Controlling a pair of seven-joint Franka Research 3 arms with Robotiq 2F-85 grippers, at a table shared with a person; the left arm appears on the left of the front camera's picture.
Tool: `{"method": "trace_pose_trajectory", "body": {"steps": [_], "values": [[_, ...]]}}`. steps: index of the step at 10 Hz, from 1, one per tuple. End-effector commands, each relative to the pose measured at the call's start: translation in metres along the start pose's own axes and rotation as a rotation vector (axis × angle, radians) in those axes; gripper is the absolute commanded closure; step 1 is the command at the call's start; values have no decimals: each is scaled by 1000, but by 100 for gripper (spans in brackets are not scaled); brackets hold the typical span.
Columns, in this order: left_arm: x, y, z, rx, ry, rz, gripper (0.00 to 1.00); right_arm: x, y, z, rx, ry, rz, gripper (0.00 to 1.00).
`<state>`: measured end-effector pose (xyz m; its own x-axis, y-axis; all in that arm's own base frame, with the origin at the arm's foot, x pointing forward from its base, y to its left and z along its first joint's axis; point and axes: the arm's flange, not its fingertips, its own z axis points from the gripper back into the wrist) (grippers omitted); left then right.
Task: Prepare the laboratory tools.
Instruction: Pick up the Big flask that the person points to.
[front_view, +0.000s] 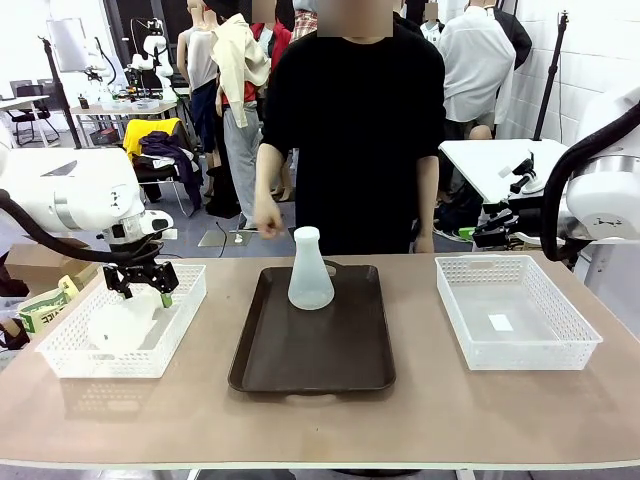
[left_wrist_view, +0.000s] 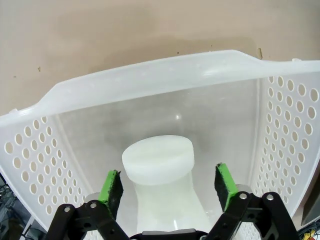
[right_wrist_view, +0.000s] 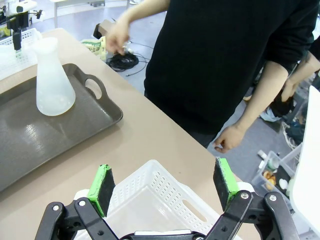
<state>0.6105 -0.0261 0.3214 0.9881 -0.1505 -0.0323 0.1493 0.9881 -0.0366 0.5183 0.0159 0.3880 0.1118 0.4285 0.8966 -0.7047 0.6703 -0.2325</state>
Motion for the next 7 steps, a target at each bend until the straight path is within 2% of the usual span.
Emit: {"method": "trace_pose_trajectory", "body": {"steps": [1,5,6,7], "values": [[4,3,-3,13,-6,-7,23,1,0,1,7,6,-7,0],[2,-1,4,34,-20,3,94,1,0,1,7,6,-7,0],[1,-1,5,39,-21,6,100,1,0,1,7,6,-7,0],[1,-1,5,46,-23,11,100,1,0,1,7,6,-7,0]]}}
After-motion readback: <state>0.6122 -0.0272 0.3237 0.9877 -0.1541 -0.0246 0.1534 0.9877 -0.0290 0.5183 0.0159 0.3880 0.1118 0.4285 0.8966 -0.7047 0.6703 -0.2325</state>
